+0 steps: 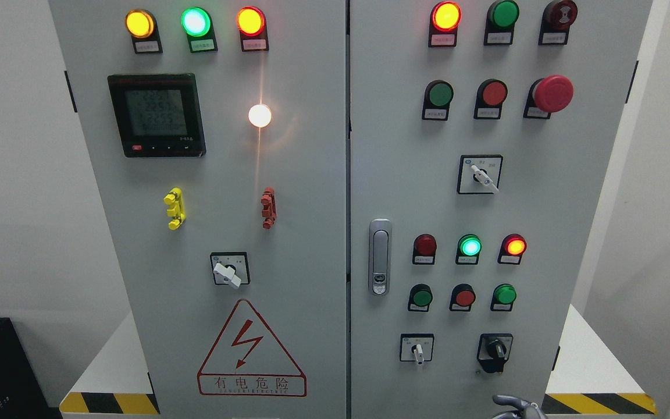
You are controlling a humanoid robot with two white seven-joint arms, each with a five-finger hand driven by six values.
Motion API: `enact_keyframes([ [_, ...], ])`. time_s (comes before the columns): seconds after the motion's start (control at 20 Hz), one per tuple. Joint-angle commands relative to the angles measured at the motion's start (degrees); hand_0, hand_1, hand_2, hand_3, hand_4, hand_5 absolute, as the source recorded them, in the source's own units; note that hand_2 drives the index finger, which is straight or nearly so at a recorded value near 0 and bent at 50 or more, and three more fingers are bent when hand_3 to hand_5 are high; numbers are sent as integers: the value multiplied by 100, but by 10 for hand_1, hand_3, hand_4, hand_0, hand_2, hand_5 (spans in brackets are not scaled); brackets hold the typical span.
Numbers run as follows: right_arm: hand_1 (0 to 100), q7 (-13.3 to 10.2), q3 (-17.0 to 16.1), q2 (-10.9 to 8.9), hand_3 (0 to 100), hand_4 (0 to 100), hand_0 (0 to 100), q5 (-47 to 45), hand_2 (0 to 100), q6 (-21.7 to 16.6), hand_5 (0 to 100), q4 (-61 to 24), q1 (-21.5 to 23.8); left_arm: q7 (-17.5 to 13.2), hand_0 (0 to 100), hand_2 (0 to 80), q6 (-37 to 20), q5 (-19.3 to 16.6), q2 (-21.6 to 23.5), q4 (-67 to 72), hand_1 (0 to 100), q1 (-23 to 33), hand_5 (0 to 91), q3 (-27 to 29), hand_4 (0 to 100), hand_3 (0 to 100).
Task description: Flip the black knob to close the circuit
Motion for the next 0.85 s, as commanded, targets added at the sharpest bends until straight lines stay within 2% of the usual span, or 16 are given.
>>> enact_keyframes([
  [0.0,0,519,-239,-10,245,215,0,-798,127,-191,135,-247,347,-2,120,0,-5,0,3,-132,556,123,0,0,0,0],
  [0.15,0,757,-327,-19,145,100,0,-957,51,-376,8,-195,383,-2,120,0,-5,0,-5,-132,556,123,0,0,0,0],
  [0.25,0,810,-345,-19,72,47,0,-957,0,-446,0,-133,418,-2,120,0,-5,0,3,-132,556,123,0,0,0,0],
  [0.8,0,767,-345,-19,37,14,0,-1054,0,-534,0,-124,488,-2,120,0,-5,0,3,-132,556,123,0,0,0,0],
])
